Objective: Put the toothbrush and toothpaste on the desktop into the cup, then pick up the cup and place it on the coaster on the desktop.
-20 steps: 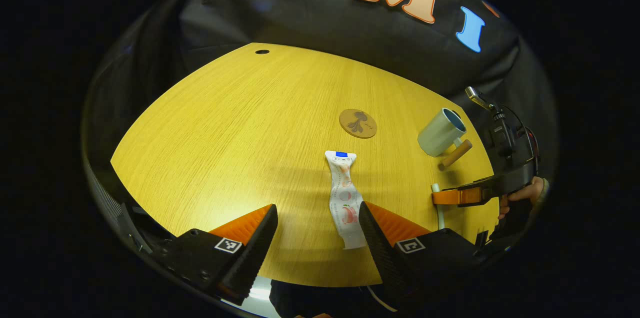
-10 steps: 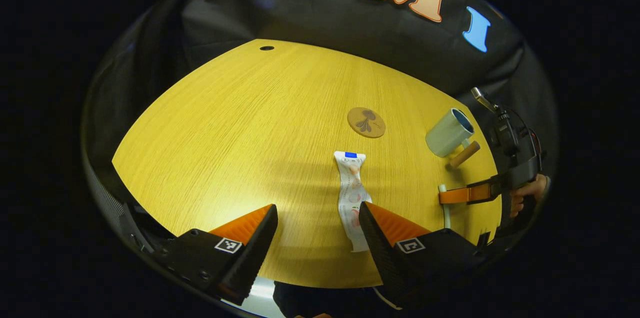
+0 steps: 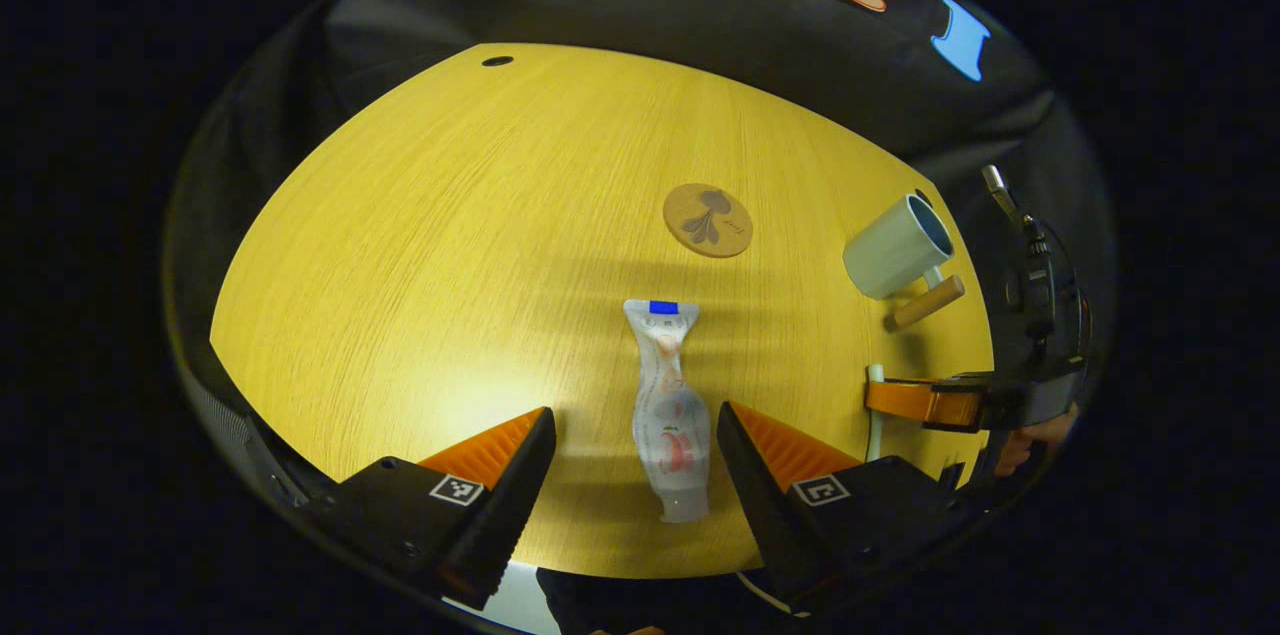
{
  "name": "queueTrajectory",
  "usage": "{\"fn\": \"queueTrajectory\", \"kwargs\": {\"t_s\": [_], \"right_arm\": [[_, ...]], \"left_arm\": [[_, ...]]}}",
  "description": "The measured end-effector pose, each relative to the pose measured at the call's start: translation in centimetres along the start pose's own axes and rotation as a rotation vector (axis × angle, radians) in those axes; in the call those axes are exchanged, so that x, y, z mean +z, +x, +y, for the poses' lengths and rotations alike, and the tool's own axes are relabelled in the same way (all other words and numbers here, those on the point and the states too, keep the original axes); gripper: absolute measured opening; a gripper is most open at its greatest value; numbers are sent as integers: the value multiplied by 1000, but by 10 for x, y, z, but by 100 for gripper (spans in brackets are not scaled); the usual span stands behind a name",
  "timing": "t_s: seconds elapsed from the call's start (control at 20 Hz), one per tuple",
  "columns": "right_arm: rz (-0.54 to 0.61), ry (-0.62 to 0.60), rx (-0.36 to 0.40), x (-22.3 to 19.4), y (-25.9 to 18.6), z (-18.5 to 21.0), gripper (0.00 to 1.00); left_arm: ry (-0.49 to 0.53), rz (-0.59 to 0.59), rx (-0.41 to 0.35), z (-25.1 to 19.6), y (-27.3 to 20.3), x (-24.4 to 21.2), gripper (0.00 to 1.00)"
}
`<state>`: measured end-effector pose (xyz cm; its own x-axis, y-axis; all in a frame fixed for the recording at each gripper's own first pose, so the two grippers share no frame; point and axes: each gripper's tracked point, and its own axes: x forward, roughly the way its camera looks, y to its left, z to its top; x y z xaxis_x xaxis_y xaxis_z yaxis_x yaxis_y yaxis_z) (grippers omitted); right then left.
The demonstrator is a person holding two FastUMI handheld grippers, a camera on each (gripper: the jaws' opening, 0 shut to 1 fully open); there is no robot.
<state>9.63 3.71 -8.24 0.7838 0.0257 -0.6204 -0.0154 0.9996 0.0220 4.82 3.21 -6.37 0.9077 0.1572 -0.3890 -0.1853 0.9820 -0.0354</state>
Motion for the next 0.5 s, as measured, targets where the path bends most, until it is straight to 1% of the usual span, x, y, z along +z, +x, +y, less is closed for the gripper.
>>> {"fn": "queueTrajectory", "kwargs": {"t_s": [0.1,0.25,0.4,0.5], "right_arm": [[-29,24,3,2,-7,-4,7],[-74,44,-10,4,-19,-17,7],[-99,45,-31,-2,-31,-31,7],[-104,61,-38,-4,-37,-40,7]], "left_arm": [[6,19,3,-5,9,6,95],[-2,86,9,-13,20,8,95],[22,134,45,-9,33,13,95],[9,170,51,-10,38,12,94]]}}
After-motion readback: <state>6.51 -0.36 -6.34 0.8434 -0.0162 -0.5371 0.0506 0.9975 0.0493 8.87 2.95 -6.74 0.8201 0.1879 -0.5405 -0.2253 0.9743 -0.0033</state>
